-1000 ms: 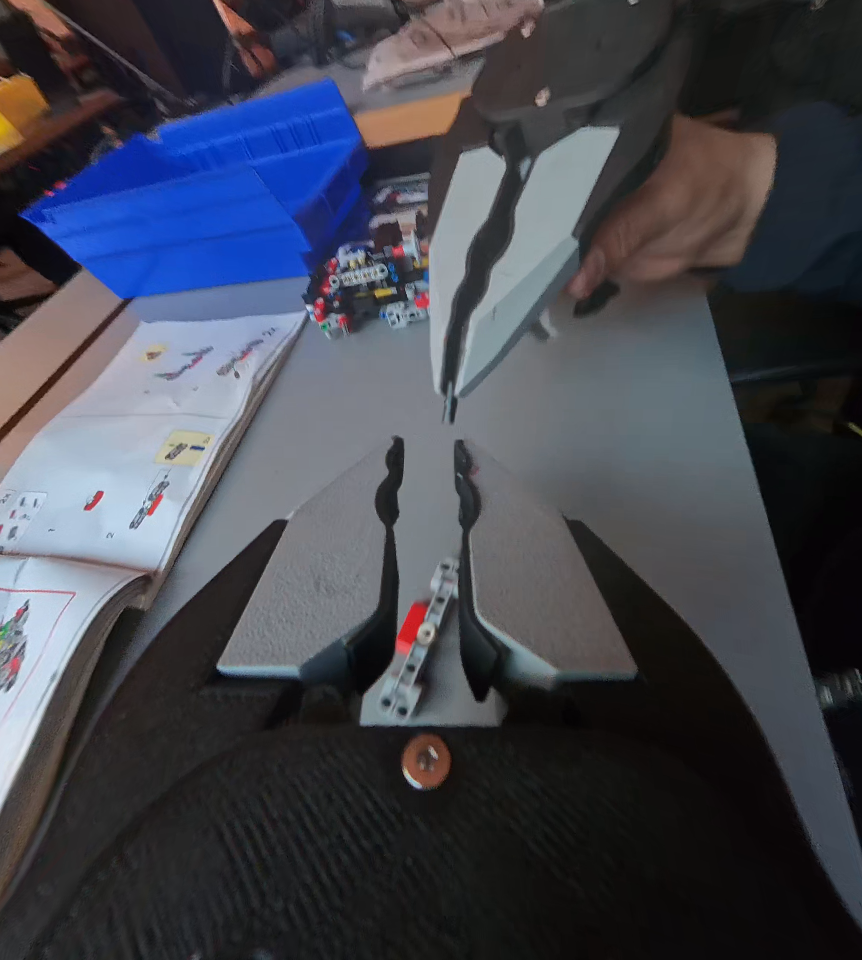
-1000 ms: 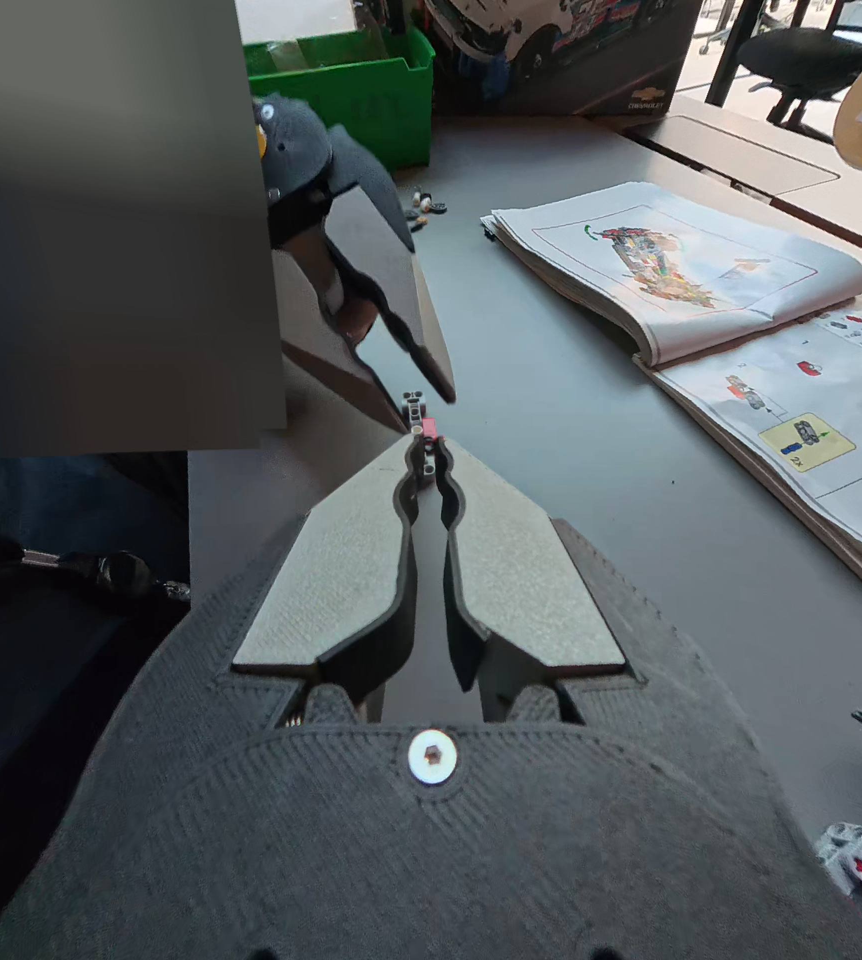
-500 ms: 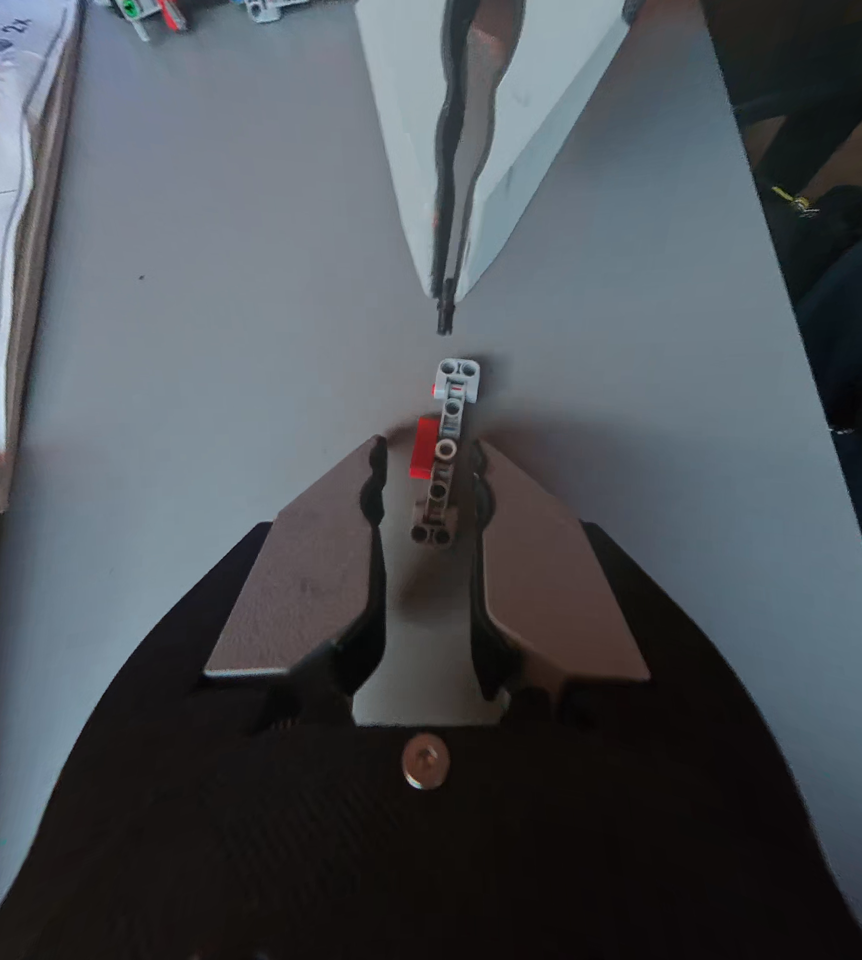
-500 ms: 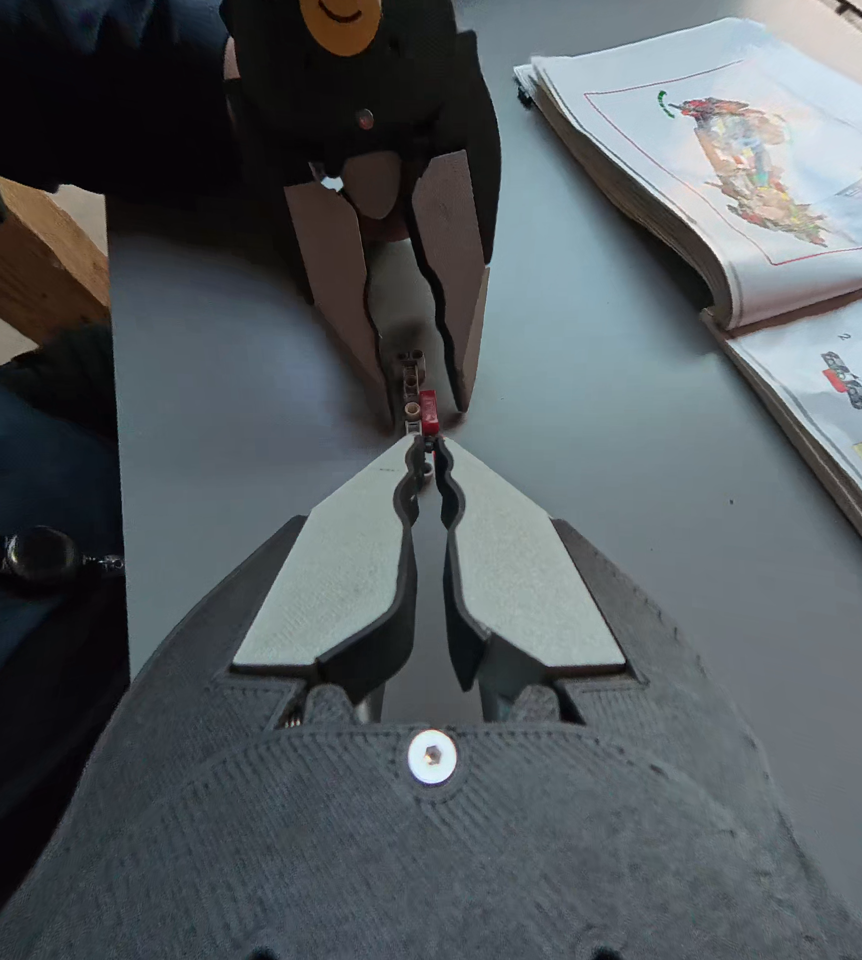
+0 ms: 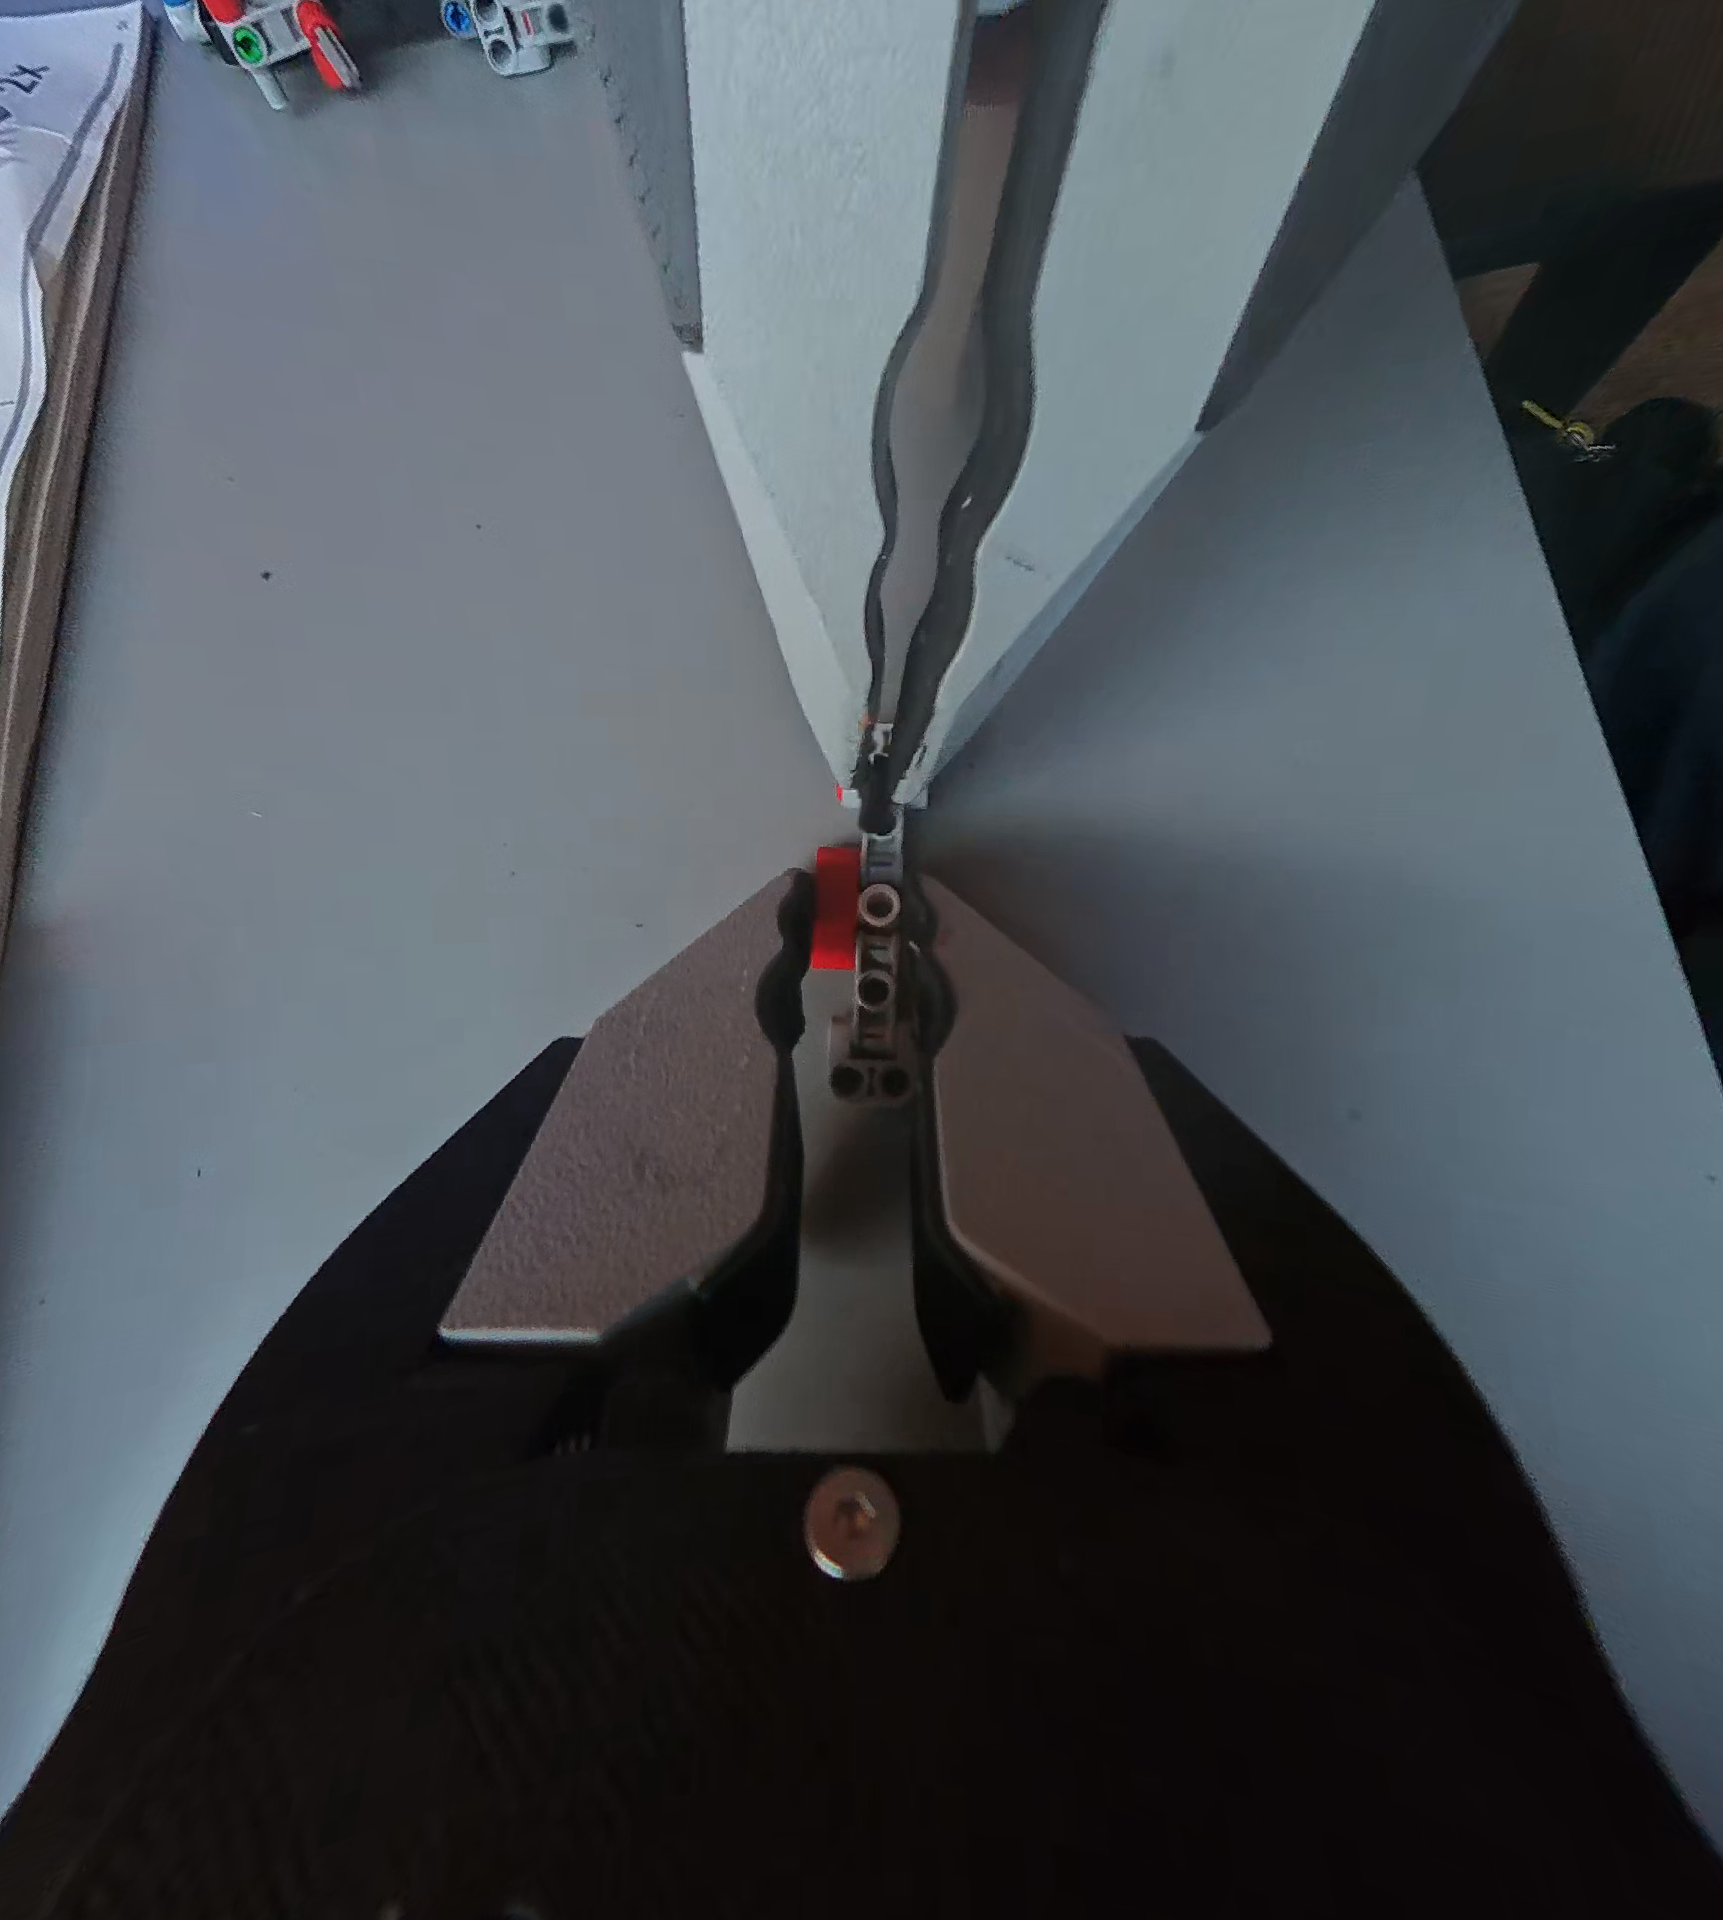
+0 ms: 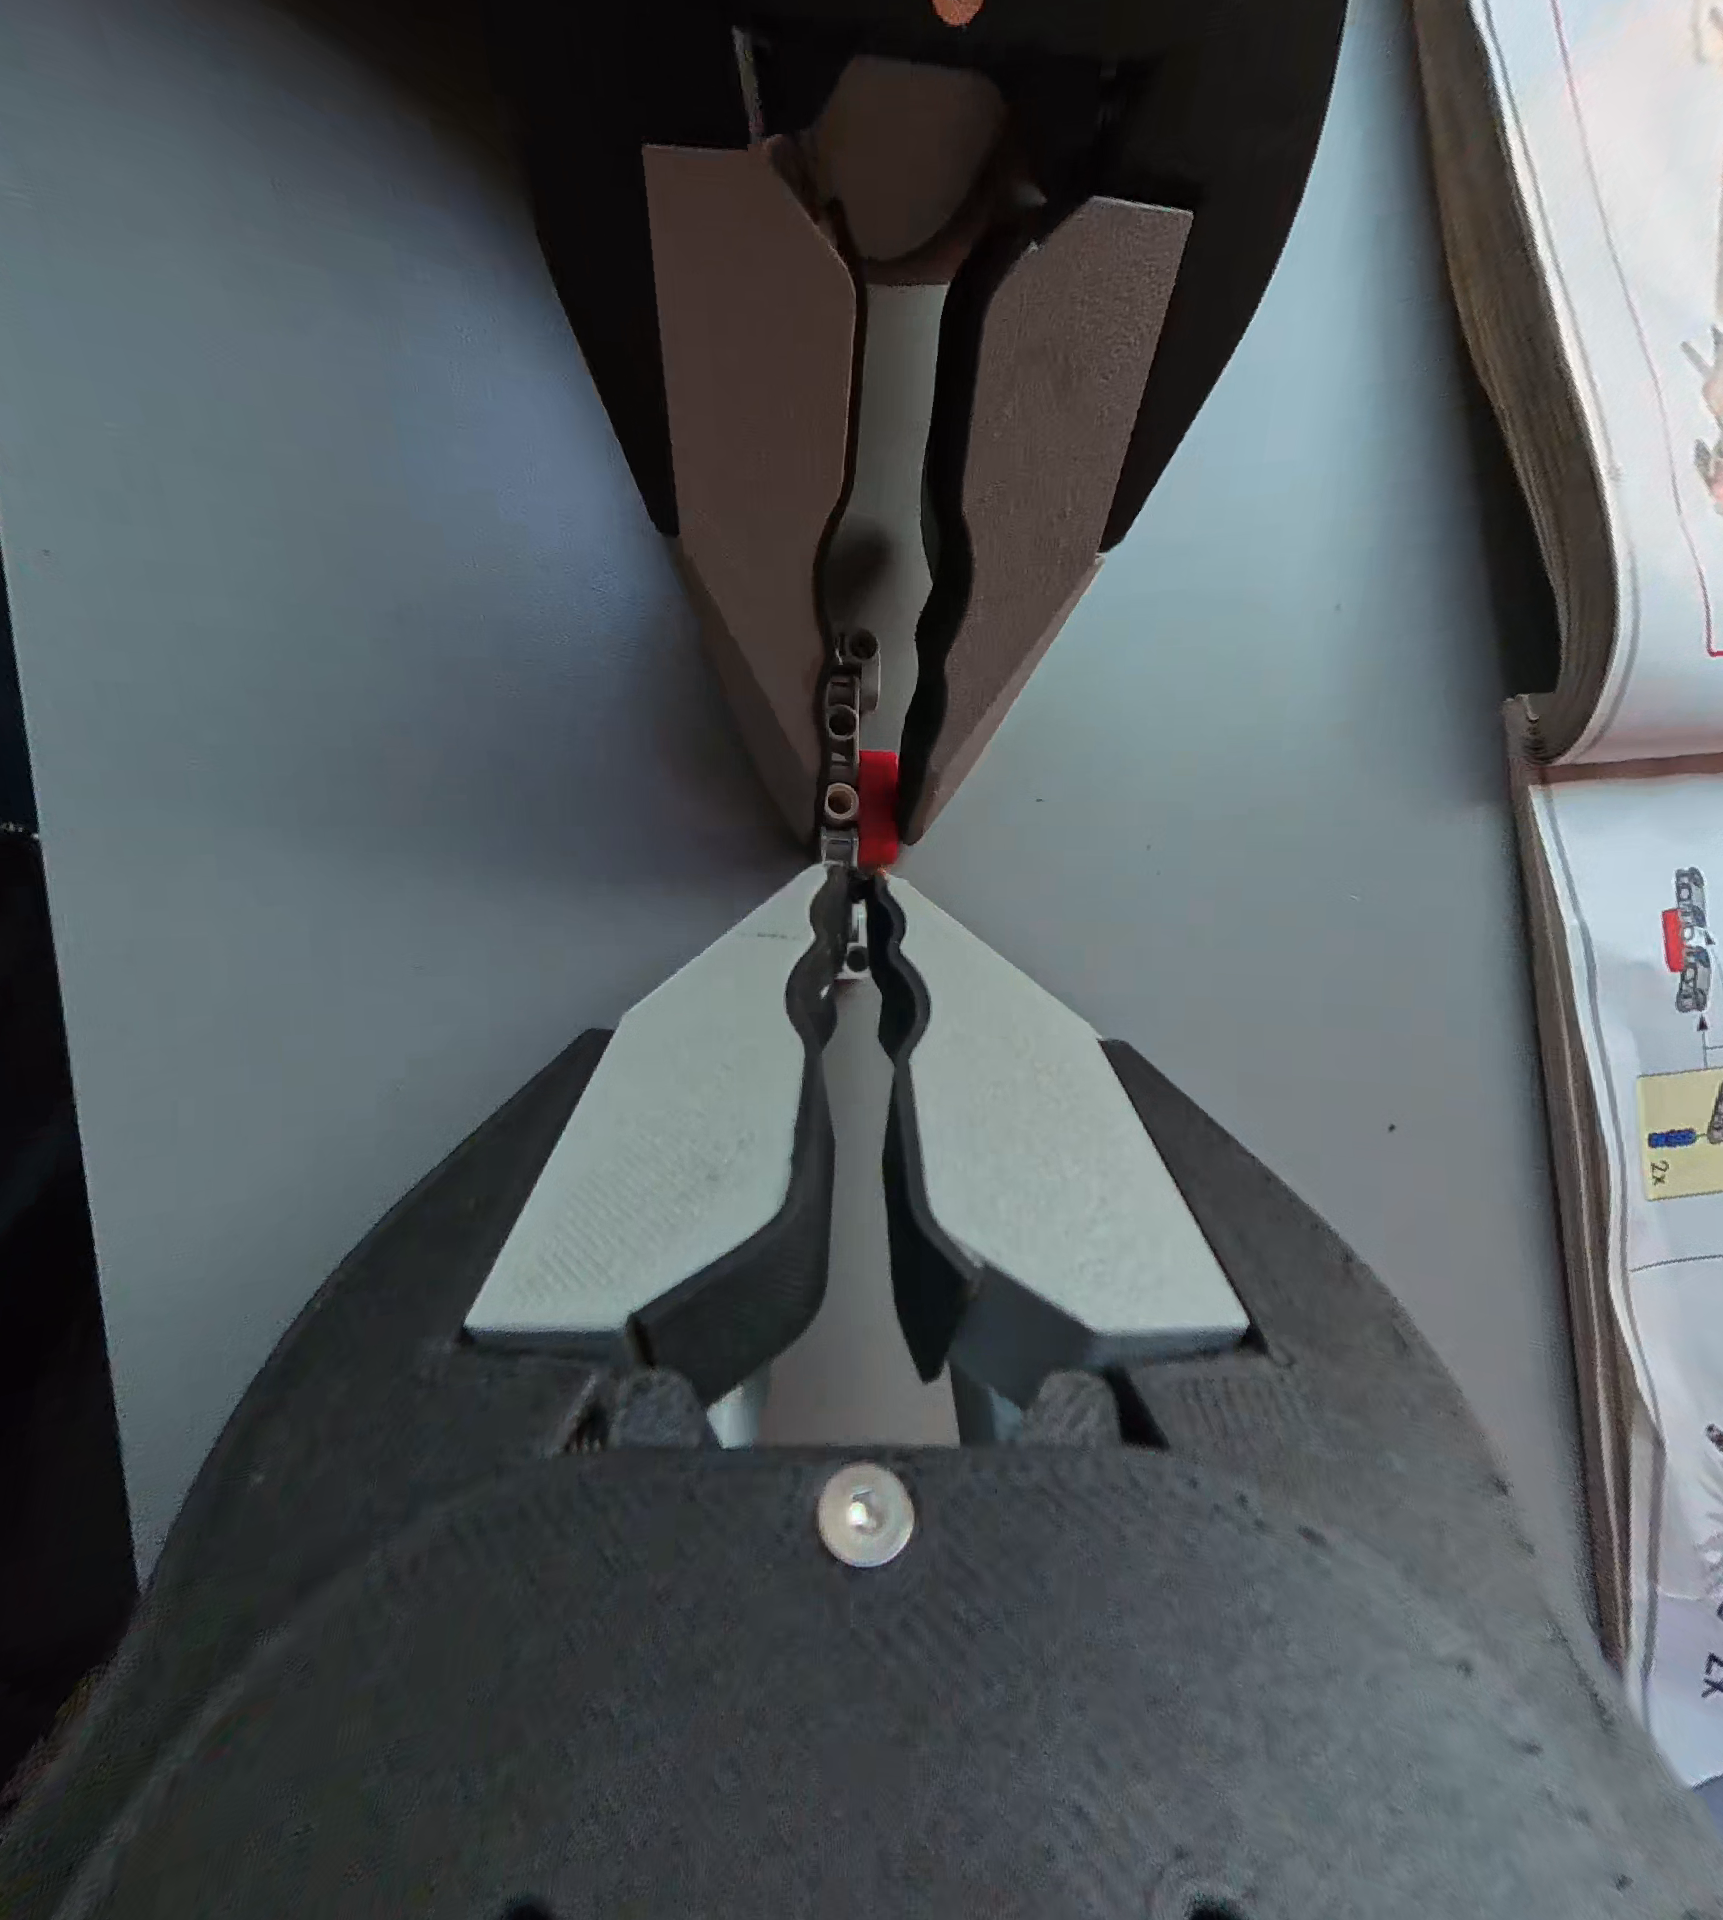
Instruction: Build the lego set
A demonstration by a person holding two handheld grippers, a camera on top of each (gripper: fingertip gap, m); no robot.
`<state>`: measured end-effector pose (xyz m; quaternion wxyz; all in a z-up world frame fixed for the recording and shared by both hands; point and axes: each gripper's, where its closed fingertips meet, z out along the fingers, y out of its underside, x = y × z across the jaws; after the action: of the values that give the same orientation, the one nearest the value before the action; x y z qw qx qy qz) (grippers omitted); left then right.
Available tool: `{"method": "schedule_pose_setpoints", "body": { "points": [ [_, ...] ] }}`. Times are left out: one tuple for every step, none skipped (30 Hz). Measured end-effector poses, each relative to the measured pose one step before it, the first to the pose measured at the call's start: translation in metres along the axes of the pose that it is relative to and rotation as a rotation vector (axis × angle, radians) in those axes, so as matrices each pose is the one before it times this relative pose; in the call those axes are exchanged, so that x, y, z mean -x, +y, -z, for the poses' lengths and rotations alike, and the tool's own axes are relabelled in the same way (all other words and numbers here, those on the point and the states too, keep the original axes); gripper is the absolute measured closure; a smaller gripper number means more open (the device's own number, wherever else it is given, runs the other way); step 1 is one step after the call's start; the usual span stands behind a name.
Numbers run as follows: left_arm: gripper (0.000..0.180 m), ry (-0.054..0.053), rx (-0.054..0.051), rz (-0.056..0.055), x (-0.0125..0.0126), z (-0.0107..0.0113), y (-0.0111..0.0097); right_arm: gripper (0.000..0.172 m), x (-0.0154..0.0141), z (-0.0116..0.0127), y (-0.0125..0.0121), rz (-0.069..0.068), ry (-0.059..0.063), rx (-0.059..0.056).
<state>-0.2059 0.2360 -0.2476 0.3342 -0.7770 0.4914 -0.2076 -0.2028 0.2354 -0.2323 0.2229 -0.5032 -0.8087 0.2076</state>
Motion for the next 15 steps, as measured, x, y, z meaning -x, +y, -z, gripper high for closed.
{"method": "schedule_pose_setpoints", "body": {
  "points": [
    [0.166,-0.0031,0.0002,-0.0029,0.00002,-0.00009,-0.00008,0.171,-0.0002,-0.00013,0.00033,0.0058,-0.0079,0.0128],
    [0.166,-0.0028,0.0,-0.0025,0.00008,-0.00014,-0.00001,0.171,-0.00002,0.00013,0.00042,0.0061,-0.0099,0.0162],
    [0.166,-0.0019,-0.0002,0.0005,0.00005,-0.00018,-0.00005,0.171,0.00005,0.00022,0.00069,0.0119,-0.0063,0.0194],
    [0.166,-0.0012,0.0001,0.0037,0.00023,-0.00019,-0.00017,0.171,0.00003,0.00018,0.00033,0.0151,-0.0033,0.0187],
    [0.166,-0.0014,0.0003,0.0036,0.00017,-0.00014,-0.00011,0.171,-0.00004,0.00002,-0.00016,0.0145,-0.0014,0.0146],
    [0.166,-0.0013,-0.0001,-0.0011,0.00004,-0.00001,-0.00002,0.171,0.00011,0.00009,-0.00006,0.0116,-0.0025,0.0134],
    [0.166,-0.0013,-0.0001,-0.0015,-0.00002,-0.00005,0.00008,0.171,0.00038,0.00021,-0.00055,0.0086,-0.0036,0.0088],
    [0.166,-0.0006,-0.0001,0.0001,0.00007,-0.00001,-0.00001,0.171,0.00034,0.00021,-0.00075,0.0038,-0.0023,0.0042],
    [0.166,-0.0021,0.0002,0.0006,0.00021,0.00011,0.00011,0.171,0.00047,0.00003,-0.00013,0.0033,-0.0008,0.0043],
    [0.166,-0.001,-0.0001,-0.0012,0.00001,0.0,-0.00001,0.171,0.00023,0.0,0.00098,0.0051,0.0033,0.0089],
    [0.166,-0.0008,0.0,-0.0008,0.00003,-0.0001,0.00004,0.171,-0.00021,0.00006,0.00074,0.0063,0.0077,0.0044],
    [0.166,-0.0009,-0.0001,-0.001,0.00001,0.00006,0.00005,0.171,0.00023,0.00001,-0.00014,0.0031,0.0037,-0.0039],
    [0.166,-0.0006,-0.0003,-0.0007,-0.00008,-0.00002,-0.00005,0.171,0.00054,-0.00014,-0.00009,-0.0033,-0.0017,-0.0043],
    [0.166,-0.0001,0.0,0.0002,0.00005,0.00006,0.00006,0.171,-0.00007,0.00002,0.00037,-0.0048,-0.003,0.0],
    [0.166,-0.0022,-0.0001,-0.0018,0.00008,-0.00004,-0.00006,0.171,-0.00013,-0.00006,0.00005,-0.0055,-0.0039,-0.0021]
  ]
}}
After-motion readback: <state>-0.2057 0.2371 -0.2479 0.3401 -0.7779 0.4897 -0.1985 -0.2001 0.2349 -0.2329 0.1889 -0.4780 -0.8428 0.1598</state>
